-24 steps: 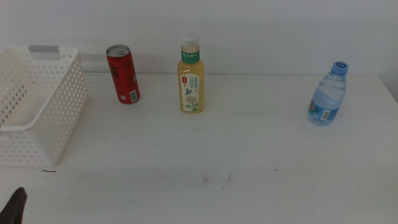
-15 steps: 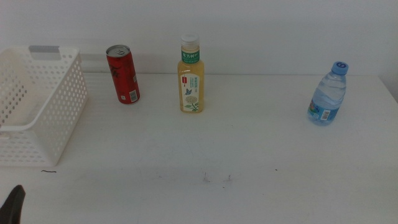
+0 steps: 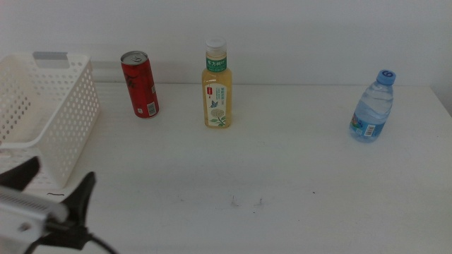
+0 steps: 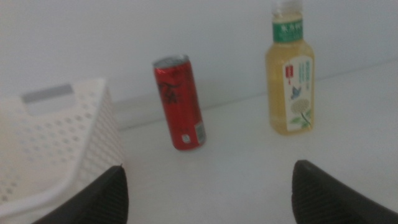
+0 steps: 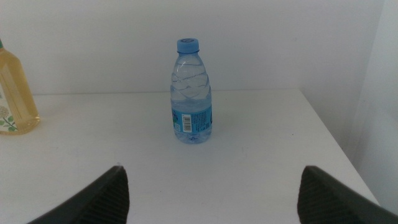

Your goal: Use arms to grab the bottles and put them into the dustbin to the left of the table.

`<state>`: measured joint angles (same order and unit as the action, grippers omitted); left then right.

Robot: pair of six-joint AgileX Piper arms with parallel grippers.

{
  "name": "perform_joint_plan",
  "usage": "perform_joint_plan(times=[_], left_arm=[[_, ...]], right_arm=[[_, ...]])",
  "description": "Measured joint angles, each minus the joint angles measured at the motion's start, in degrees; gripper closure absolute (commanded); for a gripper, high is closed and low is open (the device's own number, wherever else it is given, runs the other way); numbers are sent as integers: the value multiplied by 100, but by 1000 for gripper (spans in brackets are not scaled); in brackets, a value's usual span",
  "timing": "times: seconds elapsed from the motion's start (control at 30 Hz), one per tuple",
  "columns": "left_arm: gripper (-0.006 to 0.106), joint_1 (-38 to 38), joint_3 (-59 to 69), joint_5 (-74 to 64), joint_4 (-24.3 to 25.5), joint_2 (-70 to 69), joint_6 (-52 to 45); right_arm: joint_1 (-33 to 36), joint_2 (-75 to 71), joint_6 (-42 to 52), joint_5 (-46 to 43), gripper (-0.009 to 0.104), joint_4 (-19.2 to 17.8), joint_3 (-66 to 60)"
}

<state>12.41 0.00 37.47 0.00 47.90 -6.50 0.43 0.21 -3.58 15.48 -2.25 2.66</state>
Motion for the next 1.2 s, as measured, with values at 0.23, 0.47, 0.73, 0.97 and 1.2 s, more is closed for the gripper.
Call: perform_joint_plan(times=[0.23, 0.47, 0.73, 0.97, 1.2], left_arm=[[14, 67, -3, 1647, 0, 1867, 0], [14, 67, -3, 2279, 0, 2244, 0], [14, 67, -3, 2625, 0, 2255, 0], [14, 67, -27, 2438, 0, 2257, 162], [14, 67, -903, 1456, 0, 2481, 260]], right_arm=[[0, 0, 0, 0, 2, 0, 0], [0, 0, 0, 0, 2, 0, 0], [0, 0, 0, 0, 2, 0, 0], [0, 0, 0, 0, 2, 0, 0], [0, 0, 0, 0, 2, 0, 0]])
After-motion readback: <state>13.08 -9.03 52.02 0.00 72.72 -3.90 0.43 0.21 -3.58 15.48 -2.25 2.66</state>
